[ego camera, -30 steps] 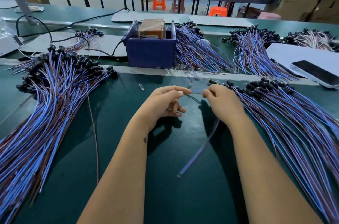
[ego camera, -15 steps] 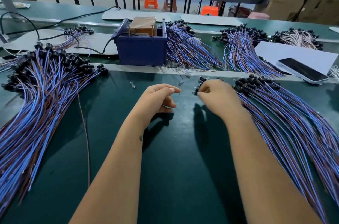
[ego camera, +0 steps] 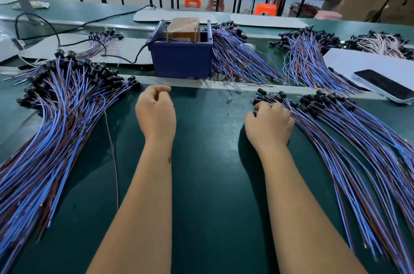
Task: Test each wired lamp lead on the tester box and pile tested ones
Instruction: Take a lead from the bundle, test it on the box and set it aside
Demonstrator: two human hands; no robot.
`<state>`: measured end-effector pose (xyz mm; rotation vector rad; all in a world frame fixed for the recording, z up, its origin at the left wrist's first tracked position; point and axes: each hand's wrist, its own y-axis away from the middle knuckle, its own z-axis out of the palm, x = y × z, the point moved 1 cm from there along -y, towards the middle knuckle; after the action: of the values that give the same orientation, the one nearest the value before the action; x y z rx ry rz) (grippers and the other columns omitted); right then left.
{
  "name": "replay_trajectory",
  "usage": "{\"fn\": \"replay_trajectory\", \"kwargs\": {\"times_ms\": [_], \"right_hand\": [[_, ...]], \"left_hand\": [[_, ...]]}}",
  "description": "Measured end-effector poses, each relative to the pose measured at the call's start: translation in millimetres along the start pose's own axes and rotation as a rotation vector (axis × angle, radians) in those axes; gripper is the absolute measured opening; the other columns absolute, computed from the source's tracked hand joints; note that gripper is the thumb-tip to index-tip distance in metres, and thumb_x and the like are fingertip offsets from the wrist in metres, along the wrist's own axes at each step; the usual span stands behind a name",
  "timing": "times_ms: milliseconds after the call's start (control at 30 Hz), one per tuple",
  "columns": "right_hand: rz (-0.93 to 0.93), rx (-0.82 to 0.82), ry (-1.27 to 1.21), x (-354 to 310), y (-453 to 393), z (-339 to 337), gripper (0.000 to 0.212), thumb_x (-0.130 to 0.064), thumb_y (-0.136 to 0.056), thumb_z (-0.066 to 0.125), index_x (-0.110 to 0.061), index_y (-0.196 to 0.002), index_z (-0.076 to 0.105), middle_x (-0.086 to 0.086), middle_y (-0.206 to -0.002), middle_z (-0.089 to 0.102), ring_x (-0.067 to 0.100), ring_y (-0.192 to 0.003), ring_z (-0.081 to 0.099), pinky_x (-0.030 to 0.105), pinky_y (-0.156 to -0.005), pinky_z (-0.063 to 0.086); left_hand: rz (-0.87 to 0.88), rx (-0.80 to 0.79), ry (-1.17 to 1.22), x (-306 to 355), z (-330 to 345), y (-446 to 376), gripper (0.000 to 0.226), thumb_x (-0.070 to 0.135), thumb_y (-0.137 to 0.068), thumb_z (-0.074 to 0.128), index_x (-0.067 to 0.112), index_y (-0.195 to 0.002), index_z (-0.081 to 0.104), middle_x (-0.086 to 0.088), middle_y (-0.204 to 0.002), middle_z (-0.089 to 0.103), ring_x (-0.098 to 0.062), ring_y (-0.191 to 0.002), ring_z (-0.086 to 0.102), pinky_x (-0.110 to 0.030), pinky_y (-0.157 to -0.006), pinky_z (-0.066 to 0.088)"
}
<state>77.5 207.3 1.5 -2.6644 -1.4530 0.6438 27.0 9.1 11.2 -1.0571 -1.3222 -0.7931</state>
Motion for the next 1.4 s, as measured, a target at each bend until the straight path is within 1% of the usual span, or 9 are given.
{"fn": "replay_trajectory", "kwargs": {"times_ms": [133, 267, 567, 733, 933, 1067, 1200, 1300, 1400], "right_hand": [[-0.284, 0.066, -0.148, -42, 16, 10, 0.030, -0.026, -0.093, 0.050, -0.019, -0.118, 0.064, 0.007, -0.119, 0.056, 0.029, -0.112, 0.044, 0.036, -0.092, 0.029], [-0.424, -0.048, -0.265, -82, 27, 26, 0.027, -0.024, -0.094, 0.050, -0.022, -0.116, 0.064, 0.003, -0.116, 0.055, 0.024, -0.111, 0.043, 0.033, -0.093, 0.027], [-0.460, -0.174, -0.264, -82, 25, 41, 0.023, -0.031, -0.094, 0.050, -0.027, -0.111, 0.064, -0.002, -0.115, 0.053, 0.022, -0.112, 0.042, 0.034, -0.096, 0.029], [-0.456, -0.187, -0.292, -81, 25, 41, 0.021, -0.031, -0.093, 0.051, -0.029, -0.108, 0.065, -0.005, -0.113, 0.052, 0.019, -0.111, 0.041, 0.033, -0.097, 0.028], [-0.464, -0.196, -0.296, -80, 27, 40, 0.021, -0.031, -0.094, 0.050, -0.029, -0.109, 0.065, -0.006, -0.113, 0.052, 0.019, -0.111, 0.041, 0.033, -0.098, 0.029], [-0.462, -0.205, -0.304, -81, 28, 38, 0.022, -0.031, -0.094, 0.050, -0.029, -0.110, 0.065, -0.005, -0.114, 0.053, 0.019, -0.112, 0.041, 0.034, -0.099, 0.029], [-0.461, -0.201, -0.309, -80, 29, 37, 0.022, -0.031, -0.094, 0.051, -0.029, -0.110, 0.066, -0.005, -0.115, 0.053, 0.019, -0.112, 0.042, 0.033, -0.097, 0.029], [-0.472, -0.206, -0.306, -79, 27, 36, 0.021, -0.031, -0.095, 0.052, -0.029, -0.110, 0.065, -0.004, -0.115, 0.054, 0.020, -0.114, 0.041, 0.033, -0.096, 0.030], [-0.461, -0.203, -0.338, -78, 26, 36, 0.020, -0.028, -0.094, 0.052, -0.028, -0.108, 0.067, -0.004, -0.115, 0.056, 0.020, -0.112, 0.042, 0.033, -0.097, 0.031]], "left_hand": [[0.077, 0.137, -0.516, -5, -2, -3, 0.025, 0.019, -0.090, 0.043, 0.028, -0.090, 0.067, 0.000, -0.107, 0.062, -0.027, -0.125, 0.041, -0.051, -0.112, 0.024], [-0.043, 0.096, -0.698, -12, -7, -4, 0.014, 0.026, -0.092, 0.045, 0.033, -0.085, 0.055, -0.007, -0.135, 0.048, -0.027, -0.143, 0.018, -0.062, -0.114, -0.003], [0.206, 0.300, -0.566, -10, -22, -14, 0.022, 0.012, -0.089, 0.050, 0.016, -0.100, 0.068, -0.008, -0.135, 0.043, -0.031, -0.134, 0.028, -0.044, -0.112, 0.025], [-0.004, 0.246, -0.666, -18, -34, -21, 0.024, 0.016, -0.088, 0.053, 0.016, -0.108, 0.065, -0.012, -0.140, 0.037, -0.034, -0.136, 0.025, -0.046, -0.113, 0.022], [0.080, 0.201, -0.598, -18, -31, -16, 0.025, 0.006, -0.089, 0.049, 0.009, -0.108, 0.064, -0.013, -0.131, 0.040, -0.031, -0.118, 0.036, -0.026, -0.082, 0.029], [0.118, 0.241, -0.589, -17, -32, -16, 0.025, 0.006, -0.088, 0.049, 0.011, -0.108, 0.063, -0.012, -0.127, 0.043, -0.032, -0.114, 0.042, -0.037, -0.092, 0.037], [0.153, 0.232, -0.840, -14, -24, -11, 0.022, 0.017, -0.085, 0.055, 0.023, -0.104, 0.066, -0.009, -0.132, 0.047, -0.030, -0.134, 0.030, -0.050, -0.115, 0.007], [0.353, 0.070, -0.814, -6, -5, -6, 0.029, 0.020, -0.086, 0.056, 0.020, -0.113, 0.066, -0.007, -0.132, 0.051, -0.028, -0.129, 0.038, -0.041, -0.113, 0.019], [0.185, -0.095, -0.799, -14, 3, -7, 0.038, 0.026, -0.092, 0.051, 0.014, -0.128, 0.055, -0.013, -0.143, 0.043, -0.031, -0.134, 0.034, -0.042, -0.113, 0.025]]}}
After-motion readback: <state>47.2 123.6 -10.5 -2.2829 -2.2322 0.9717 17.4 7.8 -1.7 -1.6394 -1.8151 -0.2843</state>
